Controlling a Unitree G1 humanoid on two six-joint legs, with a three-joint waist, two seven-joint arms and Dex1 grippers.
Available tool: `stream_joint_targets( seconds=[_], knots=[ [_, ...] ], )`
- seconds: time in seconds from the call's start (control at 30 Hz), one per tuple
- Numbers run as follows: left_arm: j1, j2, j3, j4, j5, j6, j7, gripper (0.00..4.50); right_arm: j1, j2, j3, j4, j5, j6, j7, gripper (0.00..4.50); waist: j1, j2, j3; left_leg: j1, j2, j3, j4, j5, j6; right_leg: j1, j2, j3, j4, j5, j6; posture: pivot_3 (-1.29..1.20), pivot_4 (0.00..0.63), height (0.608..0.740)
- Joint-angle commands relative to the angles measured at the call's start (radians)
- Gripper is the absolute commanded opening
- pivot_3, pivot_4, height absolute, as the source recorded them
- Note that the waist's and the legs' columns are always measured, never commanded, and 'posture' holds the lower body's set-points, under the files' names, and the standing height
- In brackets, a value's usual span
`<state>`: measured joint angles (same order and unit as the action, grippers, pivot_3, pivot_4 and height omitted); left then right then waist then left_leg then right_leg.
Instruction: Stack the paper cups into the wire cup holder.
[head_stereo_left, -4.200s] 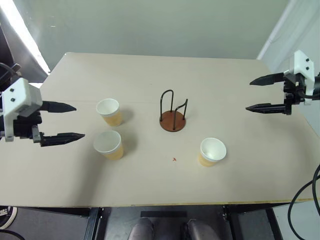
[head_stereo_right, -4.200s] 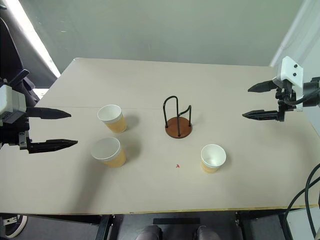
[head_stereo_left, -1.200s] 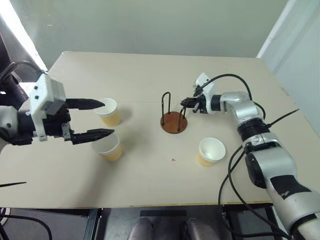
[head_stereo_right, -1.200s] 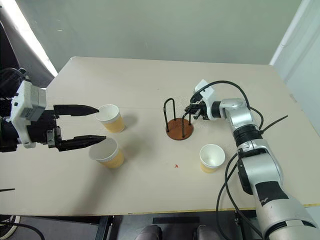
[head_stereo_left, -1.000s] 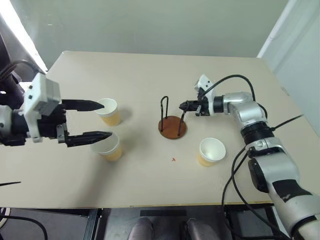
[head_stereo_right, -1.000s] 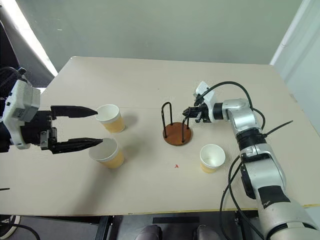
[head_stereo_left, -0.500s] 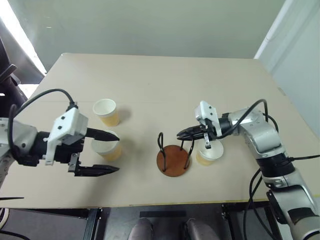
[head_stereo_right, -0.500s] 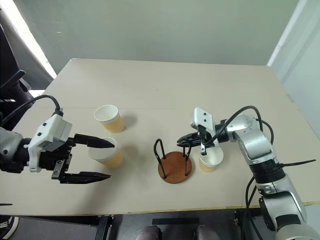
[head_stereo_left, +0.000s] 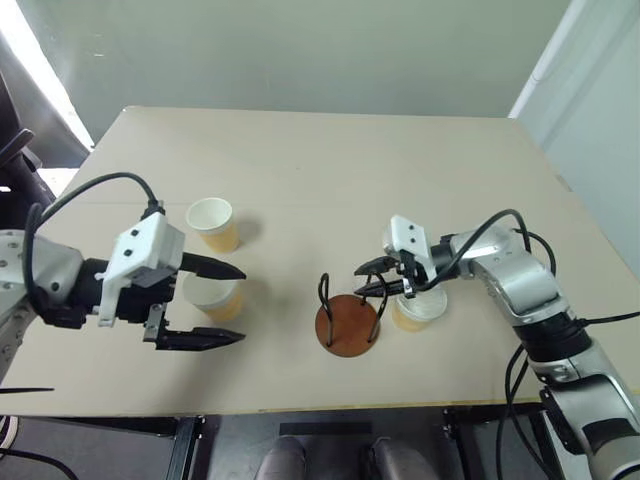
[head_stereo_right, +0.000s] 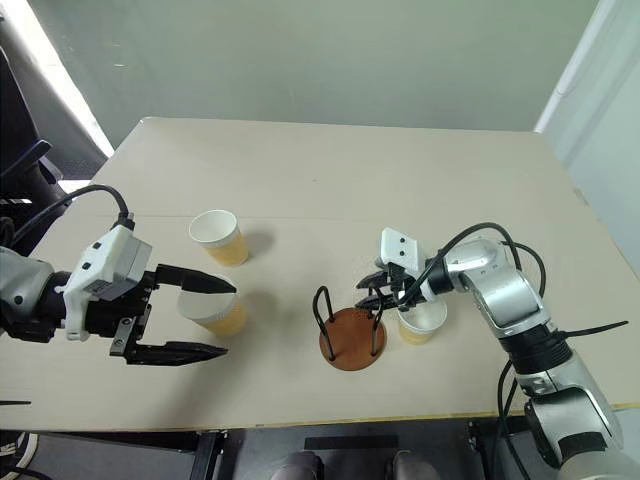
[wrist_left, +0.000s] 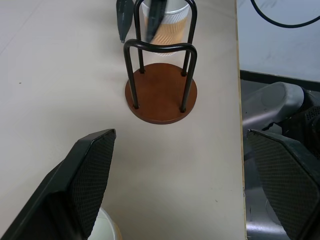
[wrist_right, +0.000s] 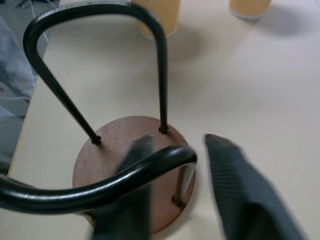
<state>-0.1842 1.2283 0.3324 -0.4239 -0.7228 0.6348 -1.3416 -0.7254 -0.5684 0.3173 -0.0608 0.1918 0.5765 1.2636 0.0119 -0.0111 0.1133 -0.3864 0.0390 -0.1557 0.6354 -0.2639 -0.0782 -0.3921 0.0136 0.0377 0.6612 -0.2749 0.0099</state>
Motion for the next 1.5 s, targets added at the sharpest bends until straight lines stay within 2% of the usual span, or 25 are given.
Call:
stream_joint_targets(
  seconds=[0.03,0.2,0.3,0.43,0.6,0.77,0.97,1.1,1.43,1.5],
  knots=[
    [-0.032,-0.002,-0.008,-0.008,-0.012,-0.001,0.007,4.50,-0.042,-0.025,-0.003,-0.040,0.005,-0.025,0.017,2.83,0.000,0.000,0.000,0.000,0.000,0.000,0.000,0.000,0.000,0.000,0.000,0.000,0.000,0.000,0.000,0.00,0.150,0.740],
    [-0.081,-0.014,-0.058,0.026,0.007,-0.025,-0.001,4.50,-0.156,-0.088,-0.052,-0.020,0.024,-0.049,0.067,4.47,0.000,0.000,0.000,0.000,0.000,0.000,0.000,0.000,0.000,0.000,0.000,0.000,0.000,0.000,0.000,0.00,0.150,0.740],
    [-0.119,-0.031,-0.099,0.050,0.024,-0.044,-0.006,4.50,-0.231,-0.148,-0.088,-0.014,0.052,-0.055,0.111,4.47,0.002,0.000,0.000,0.000,0.000,0.000,-0.001,0.000,0.000,0.000,0.000,0.000,0.000,0.000,0.000,0.00,0.150,0.740],
    [-0.145,-0.047,-0.135,0.071,0.043,-0.066,-0.015,4.50,-0.241,-0.237,-0.099,-0.012,0.054,-0.080,0.171,4.47,0.004,0.000,0.000,-0.001,0.000,-0.001,-0.002,0.000,0.000,0.000,0.000,0.000,0.000,0.000,0.000,0.00,0.150,0.740],
    [-0.178,-0.062,-0.150,0.086,0.040,-0.076,-0.035,4.50,-0.118,-0.444,-0.109,-0.056,0.024,-0.207,0.300,4.47,0.016,0.000,0.000,-0.004,-0.001,-0.001,-0.002,0.000,0.000,0.000,0.000,-0.001,-0.001,0.000,0.000,0.00,0.150,0.740],
    [-0.183,-0.049,-0.160,0.078,0.050,-0.084,-0.071,4.50,0.005,-0.564,-0.141,-0.218,0.135,-0.170,0.351,4.47,0.008,0.000,0.000,-0.005,0.000,0.007,-0.002,0.000,0.000,0.000,0.001,0.000,-0.001,0.000,0.001,0.00,0.150,0.740],
    [-0.174,-0.049,-0.212,0.039,0.111,-0.111,-0.064,4.50,0.050,-0.528,-0.122,-0.309,0.155,-0.104,0.297,4.47,-0.005,0.000,0.000,0.005,0.001,0.011,-0.001,-0.001,0.002,0.009,0.004,0.004,-0.005,-0.001,0.003,0.00,0.150,0.740],
    [-0.196,-0.061,-0.238,0.029,0.143,-0.116,-0.036,4.50,0.049,-0.483,-0.058,-0.268,0.069,-0.128,0.252,4.47,-0.005,-0.001,0.000,0.006,0.001,0.004,0.004,-0.008,0.015,0.009,0.004,0.009,-0.003,0.000,0.006,0.00,0.150,0.740],
    [-0.170,-0.061,-0.185,-0.048,0.091,-0.042,0.027,4.50,0.059,-0.431,0.062,-0.206,-0.082,-0.229,0.250,4.47,-0.004,-0.001,0.000,0.004,-0.001,0.006,0.010,-0.008,0.015,0.007,0.004,0.015,-0.005,0.001,0.009,0.00,0.150,0.740],
    [-0.169,-0.065,-0.185,-0.077,0.080,-0.019,0.051,4.50,0.047,-0.405,0.082,-0.200,-0.104,-0.239,0.244,4.10,-0.005,-0.001,0.000,0.004,-0.001,0.007,0.010,-0.008,0.015,0.008,0.004,0.015,-0.006,0.002,0.010,0.00,0.150,0.740]
  ],
)
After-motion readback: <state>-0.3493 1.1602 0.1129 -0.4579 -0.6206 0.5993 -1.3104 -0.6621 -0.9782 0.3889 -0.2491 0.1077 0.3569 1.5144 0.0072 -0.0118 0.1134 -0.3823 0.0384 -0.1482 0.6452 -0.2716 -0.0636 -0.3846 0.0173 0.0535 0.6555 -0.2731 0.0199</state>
